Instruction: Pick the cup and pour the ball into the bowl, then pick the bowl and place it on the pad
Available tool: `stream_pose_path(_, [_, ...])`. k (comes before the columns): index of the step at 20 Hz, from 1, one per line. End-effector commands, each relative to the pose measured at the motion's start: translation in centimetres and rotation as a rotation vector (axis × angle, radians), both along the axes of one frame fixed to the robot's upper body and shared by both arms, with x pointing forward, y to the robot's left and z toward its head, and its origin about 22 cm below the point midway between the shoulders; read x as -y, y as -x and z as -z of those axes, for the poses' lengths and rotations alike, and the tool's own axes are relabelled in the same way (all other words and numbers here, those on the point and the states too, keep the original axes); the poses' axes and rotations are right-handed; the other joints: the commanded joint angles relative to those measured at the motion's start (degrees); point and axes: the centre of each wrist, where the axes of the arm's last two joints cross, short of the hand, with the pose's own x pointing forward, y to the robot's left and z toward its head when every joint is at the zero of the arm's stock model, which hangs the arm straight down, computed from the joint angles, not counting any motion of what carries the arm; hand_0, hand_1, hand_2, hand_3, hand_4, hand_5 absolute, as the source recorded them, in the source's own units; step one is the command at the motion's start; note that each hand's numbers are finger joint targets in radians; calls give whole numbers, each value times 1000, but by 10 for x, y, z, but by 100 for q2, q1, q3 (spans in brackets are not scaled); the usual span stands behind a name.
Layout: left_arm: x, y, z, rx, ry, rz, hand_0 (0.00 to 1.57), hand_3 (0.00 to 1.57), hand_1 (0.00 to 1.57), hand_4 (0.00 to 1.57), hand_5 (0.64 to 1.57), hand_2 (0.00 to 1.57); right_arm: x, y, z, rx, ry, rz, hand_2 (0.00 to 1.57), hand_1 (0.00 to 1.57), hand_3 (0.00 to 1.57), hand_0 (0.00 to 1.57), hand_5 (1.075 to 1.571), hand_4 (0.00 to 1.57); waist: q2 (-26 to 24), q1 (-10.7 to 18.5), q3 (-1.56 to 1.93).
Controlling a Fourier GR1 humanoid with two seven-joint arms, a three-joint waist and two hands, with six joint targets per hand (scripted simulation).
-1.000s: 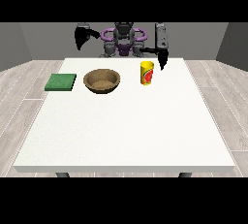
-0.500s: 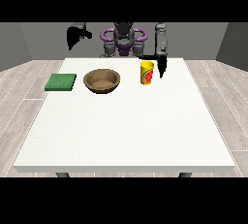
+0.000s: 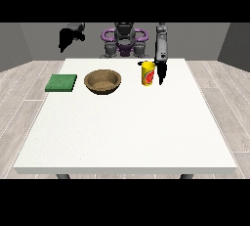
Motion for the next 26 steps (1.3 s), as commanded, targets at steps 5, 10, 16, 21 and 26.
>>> stream_pose_path(5, [4,-28,-20,41,-42,-54,0,0,0,0,1569,0,-1,-4,-6,33,10,-9,360,0,487,0,1568,626,247,-183,0])
stream_pose_path(10, [7,27,44,84,-188,-70,1301,1571,1301,1259,1243,1571,30,1,-7,42,-8,-12,391,0,673,0,1570,580,211,-178,-1])
stream_pose_path(16, [37,11,36,44,-181,-65,1332,1571,1332,1285,1207,1571,35,-1,-9,17,-2,13,368,0,656,0,1570,585,33,-194,0])
stream_pose_path(21, [33,-1,18,33,-232,-61,1347,1571,1347,1324,1169,1571,73,3,19,-75,-29,82,401,0,677,0,1569,587,-563,94,4])
stream_pose_path(26, [48,-39,-37,54,-332,-32,1346,1571,1346,1307,1154,1571,97,6,46,-109,-4,108,411,0,658,0,1570,553,-665,213,7])
